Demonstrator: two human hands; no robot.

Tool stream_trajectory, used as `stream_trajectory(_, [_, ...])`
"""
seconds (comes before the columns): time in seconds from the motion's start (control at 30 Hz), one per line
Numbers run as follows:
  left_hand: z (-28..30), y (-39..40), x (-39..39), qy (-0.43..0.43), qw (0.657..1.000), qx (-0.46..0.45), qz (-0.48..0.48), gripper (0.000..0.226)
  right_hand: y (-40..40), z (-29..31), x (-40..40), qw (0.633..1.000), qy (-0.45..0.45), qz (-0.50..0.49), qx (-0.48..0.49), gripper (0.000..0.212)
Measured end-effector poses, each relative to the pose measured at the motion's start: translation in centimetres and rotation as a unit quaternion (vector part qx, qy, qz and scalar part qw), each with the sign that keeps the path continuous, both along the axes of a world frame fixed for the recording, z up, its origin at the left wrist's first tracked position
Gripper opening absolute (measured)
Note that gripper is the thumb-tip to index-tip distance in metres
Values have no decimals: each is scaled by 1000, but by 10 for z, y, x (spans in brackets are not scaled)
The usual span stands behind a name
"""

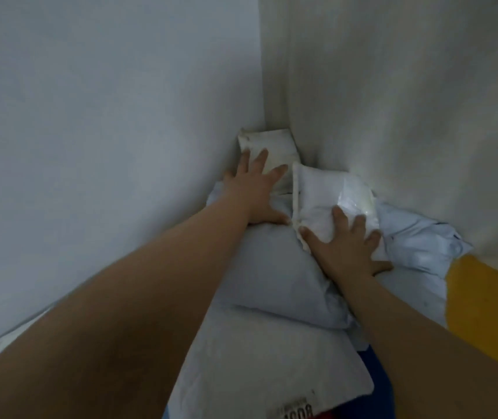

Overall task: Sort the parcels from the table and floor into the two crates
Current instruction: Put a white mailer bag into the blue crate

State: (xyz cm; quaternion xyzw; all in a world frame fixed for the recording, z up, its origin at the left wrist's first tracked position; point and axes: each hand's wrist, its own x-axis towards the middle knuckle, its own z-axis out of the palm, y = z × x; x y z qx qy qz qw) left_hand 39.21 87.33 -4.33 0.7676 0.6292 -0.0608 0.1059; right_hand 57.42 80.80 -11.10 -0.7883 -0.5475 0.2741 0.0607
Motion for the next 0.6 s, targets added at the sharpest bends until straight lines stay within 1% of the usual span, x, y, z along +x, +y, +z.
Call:
stream_trajectory(0.07, [-10,20,0,27,999,6,-37,116,1,-5,0,1000,-27,1,14,91])
stream_trajectory(0.13, [-21,28,-3,29,998,-22,-48,115,2,-5,0,999,-34,4,27,90])
stream_trajectory(0.23, [-31,26,-9,4,997,-81,-16,114,0,1,4,998,-32,17,48,86])
stream_trajectory(0.3, [-33,15,-16,-7,996,-92,-2,115,-7,5,3,997,-42,31,52,87])
stream_trajectory(0.43, [-39,-37,-40,-37,995,-86,22,114,-45,6,-16,995,-56,61,46,85])
stream_trajectory(0.6, [-41,-128,-78,-14,995,-73,68,108,-115,2,-56,991,-81,105,34,85])
